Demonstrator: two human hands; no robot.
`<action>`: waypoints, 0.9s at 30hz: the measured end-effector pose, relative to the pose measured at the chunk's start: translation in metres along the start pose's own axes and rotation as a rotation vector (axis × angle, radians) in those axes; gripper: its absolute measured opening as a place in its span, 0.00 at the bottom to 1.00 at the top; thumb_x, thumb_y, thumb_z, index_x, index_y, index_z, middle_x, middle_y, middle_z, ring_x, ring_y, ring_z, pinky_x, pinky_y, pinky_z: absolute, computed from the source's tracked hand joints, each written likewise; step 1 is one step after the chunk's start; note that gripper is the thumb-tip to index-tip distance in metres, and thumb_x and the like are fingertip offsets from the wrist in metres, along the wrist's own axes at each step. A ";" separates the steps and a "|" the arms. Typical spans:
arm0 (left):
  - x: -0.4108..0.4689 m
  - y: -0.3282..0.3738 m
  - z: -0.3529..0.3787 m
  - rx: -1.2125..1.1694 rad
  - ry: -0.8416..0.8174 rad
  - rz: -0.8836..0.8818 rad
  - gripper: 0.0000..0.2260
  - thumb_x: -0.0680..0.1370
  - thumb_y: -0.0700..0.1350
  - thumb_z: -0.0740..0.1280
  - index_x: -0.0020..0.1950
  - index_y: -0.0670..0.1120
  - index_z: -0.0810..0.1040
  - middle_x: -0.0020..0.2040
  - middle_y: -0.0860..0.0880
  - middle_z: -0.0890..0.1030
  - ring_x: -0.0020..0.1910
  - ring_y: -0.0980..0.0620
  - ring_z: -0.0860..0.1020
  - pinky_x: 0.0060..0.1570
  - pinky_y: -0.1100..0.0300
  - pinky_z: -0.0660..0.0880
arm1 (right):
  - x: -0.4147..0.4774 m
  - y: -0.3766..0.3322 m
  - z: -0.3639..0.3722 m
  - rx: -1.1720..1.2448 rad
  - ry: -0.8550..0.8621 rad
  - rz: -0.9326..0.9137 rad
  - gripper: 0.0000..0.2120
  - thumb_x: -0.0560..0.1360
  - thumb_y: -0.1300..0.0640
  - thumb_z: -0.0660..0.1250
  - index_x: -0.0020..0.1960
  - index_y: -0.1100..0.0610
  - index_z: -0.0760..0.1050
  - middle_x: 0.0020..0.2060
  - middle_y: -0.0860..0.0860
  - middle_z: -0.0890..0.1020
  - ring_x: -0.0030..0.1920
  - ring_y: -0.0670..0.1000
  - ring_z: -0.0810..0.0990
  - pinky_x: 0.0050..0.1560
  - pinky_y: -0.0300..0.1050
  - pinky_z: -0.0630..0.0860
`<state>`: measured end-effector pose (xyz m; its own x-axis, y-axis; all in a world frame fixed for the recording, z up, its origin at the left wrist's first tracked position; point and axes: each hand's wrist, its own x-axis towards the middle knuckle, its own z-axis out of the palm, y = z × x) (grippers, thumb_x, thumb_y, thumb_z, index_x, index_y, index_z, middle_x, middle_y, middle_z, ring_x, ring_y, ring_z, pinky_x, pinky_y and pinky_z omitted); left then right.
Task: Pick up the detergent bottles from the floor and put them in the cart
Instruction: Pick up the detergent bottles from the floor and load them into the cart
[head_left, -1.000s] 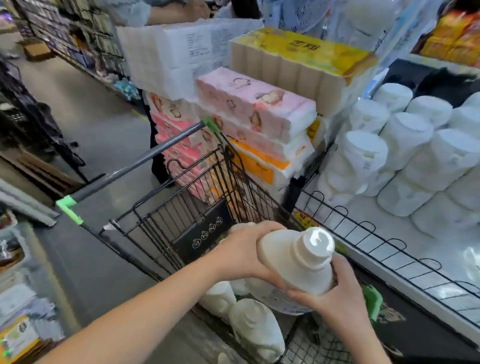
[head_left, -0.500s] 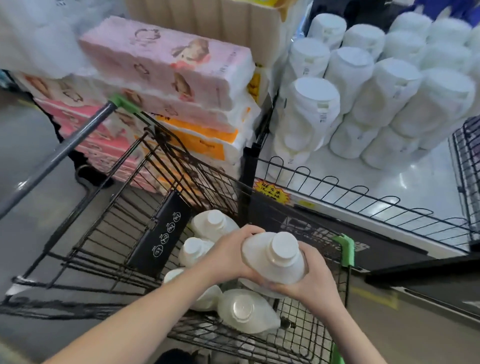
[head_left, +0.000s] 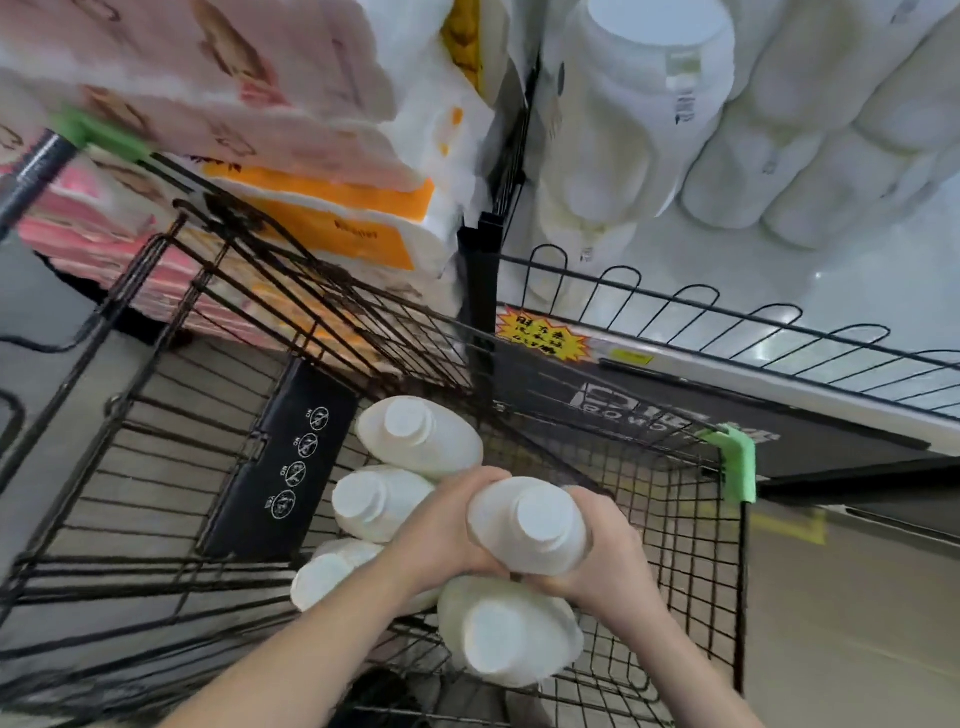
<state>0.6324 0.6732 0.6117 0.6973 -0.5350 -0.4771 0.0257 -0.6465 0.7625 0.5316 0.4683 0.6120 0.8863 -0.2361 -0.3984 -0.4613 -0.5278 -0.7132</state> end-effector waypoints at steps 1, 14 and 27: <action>0.002 -0.004 0.003 -0.007 -0.006 -0.016 0.42 0.59 0.48 0.86 0.63 0.74 0.70 0.66 0.65 0.75 0.64 0.69 0.72 0.61 0.66 0.70 | 0.002 0.004 0.003 -0.002 0.001 0.004 0.45 0.49 0.27 0.82 0.62 0.36 0.74 0.56 0.33 0.78 0.59 0.39 0.77 0.59 0.51 0.79; 0.023 -0.035 0.026 0.007 -0.078 -0.065 0.43 0.63 0.58 0.86 0.72 0.69 0.68 0.69 0.70 0.71 0.69 0.67 0.70 0.71 0.53 0.73 | 0.020 0.048 0.035 -0.076 -0.049 0.047 0.54 0.51 0.16 0.74 0.70 0.40 0.70 0.61 0.34 0.74 0.62 0.41 0.74 0.66 0.51 0.74; 0.004 -0.026 0.018 0.065 -0.086 -0.075 0.42 0.68 0.58 0.82 0.78 0.69 0.65 0.72 0.70 0.66 0.74 0.62 0.67 0.76 0.55 0.66 | 0.002 0.052 0.007 -0.023 -0.152 -0.018 0.38 0.67 0.38 0.80 0.73 0.37 0.69 0.68 0.36 0.71 0.68 0.41 0.72 0.72 0.53 0.71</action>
<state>0.6215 0.6778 0.5819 0.6314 -0.5266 -0.5693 0.0269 -0.7189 0.6946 0.5094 0.4459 0.5696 0.8771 -0.1010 -0.4695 -0.4425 -0.5498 -0.7085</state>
